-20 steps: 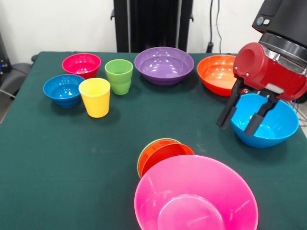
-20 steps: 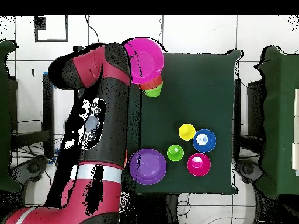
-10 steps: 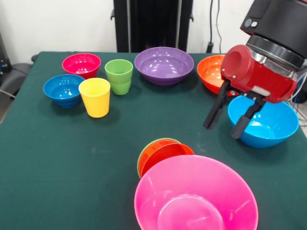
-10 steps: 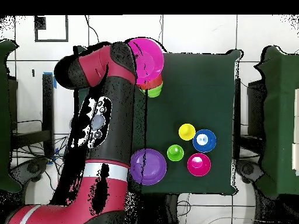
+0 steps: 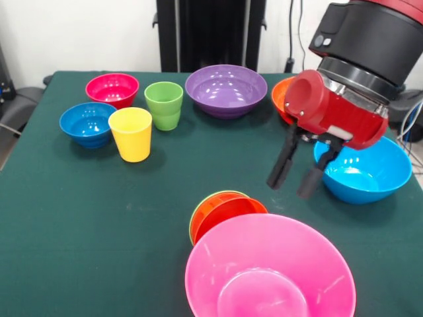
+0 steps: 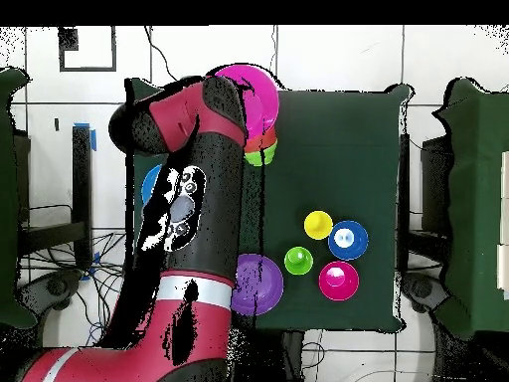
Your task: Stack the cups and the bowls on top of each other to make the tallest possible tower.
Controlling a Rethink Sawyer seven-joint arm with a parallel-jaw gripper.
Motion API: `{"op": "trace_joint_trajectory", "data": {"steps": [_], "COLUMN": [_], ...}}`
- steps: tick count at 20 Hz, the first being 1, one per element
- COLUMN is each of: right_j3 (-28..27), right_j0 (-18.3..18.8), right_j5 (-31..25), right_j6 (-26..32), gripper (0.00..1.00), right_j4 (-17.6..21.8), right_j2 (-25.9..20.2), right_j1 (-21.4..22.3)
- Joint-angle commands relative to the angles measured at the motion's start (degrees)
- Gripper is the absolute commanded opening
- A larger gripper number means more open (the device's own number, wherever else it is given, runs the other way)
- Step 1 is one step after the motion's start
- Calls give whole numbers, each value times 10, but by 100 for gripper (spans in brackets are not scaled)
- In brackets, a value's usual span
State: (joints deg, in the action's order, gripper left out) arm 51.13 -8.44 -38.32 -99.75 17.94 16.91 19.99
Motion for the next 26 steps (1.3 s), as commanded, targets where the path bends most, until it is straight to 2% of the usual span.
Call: {"op": "trace_joint_trajectory", "data": {"steps": [1,4,16,22,24,26], "right_j3": [60,58,40,63,50,26], "right_j0": [12,6,14,32,31,33], "right_j5": [36,41,40,123,113,82], "right_j6": [117,105,94,32,30,52], "gripper": [0,0,0,0,0,0], "right_j4": [57,62,58,44,46,44], "right_j2": [-73,-66,-89,-110,-104,-107], "right_j1": [-3,-4,-17,-19,-27,-39]}}
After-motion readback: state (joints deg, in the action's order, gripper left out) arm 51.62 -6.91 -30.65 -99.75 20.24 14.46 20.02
